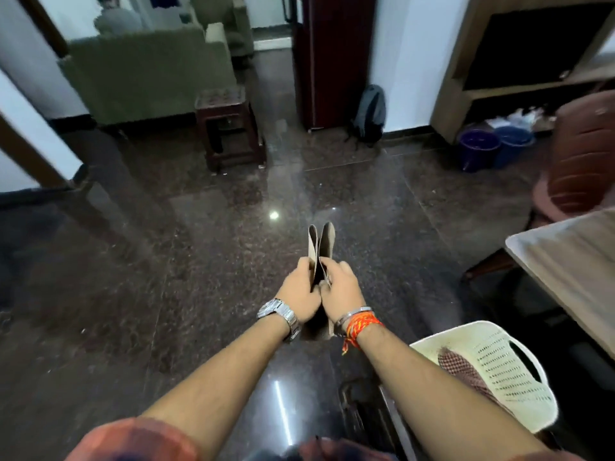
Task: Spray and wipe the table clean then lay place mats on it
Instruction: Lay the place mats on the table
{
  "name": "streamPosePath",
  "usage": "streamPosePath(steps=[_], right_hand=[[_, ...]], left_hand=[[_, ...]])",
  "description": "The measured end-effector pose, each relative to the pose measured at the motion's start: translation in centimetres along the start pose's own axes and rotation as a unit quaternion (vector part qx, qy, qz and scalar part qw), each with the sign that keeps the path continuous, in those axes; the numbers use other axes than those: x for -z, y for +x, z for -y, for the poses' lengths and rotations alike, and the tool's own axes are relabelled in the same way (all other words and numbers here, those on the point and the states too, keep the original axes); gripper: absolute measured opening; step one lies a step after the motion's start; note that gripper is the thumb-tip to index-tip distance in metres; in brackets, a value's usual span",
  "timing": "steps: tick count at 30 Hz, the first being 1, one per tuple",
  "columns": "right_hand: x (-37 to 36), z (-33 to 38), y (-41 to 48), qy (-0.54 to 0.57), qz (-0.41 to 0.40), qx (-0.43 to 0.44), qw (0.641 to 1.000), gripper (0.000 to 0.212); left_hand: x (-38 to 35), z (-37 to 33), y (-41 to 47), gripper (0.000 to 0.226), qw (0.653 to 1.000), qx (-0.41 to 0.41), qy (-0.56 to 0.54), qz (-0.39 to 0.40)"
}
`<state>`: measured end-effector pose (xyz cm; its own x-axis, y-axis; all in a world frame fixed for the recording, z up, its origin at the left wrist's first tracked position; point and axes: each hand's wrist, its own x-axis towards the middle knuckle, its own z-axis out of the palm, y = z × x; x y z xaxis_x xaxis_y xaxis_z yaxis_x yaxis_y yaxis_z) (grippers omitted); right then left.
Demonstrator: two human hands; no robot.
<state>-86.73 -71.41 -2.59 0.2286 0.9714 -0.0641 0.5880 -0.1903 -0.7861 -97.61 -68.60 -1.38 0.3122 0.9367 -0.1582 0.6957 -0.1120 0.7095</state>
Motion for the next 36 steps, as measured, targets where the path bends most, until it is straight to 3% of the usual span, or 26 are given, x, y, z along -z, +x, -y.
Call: streamPosePath(steps=[10,18,22,27,31,36], right_hand=[[2.5,-1.6,11.2,-0.015,-0.15,-0.121,0.981,0.052],[7.7,-0.3,15.9,-0.025,-0.298,-0.209,0.931,0.045],[11.6,-2.4,17.1,-0.05,-0.384,-0.262,0.884,0.041],[16.6,-7.1,17.5,-0.083,-0.493,-0.297,0.813,0.042],[21.7,-11.6,18.5,-0.085,-0.555,-0.332,0.758,0.042],[29.0,-16.3,20.9,-0.102,-0.583,-0.348,0.727,0.029]], left_hand=[[-1.2,-3.1,16.2,0.037,0.982,-0.126,0.014,0.138],[-1.4,-11.1,24.9,0.035,0.945,-0.262,0.072,0.185],[-4.6,-16.1,27.7,0.036,0.915,-0.344,0.082,0.196],[-9.9,-21.8,30.6,0.016,0.888,-0.389,0.088,0.228],[-14.7,-27.3,32.8,0.014,0.857,-0.433,0.11,0.257],[-19.9,-34.7,36.1,0.012,0.837,-0.462,0.118,0.27]])
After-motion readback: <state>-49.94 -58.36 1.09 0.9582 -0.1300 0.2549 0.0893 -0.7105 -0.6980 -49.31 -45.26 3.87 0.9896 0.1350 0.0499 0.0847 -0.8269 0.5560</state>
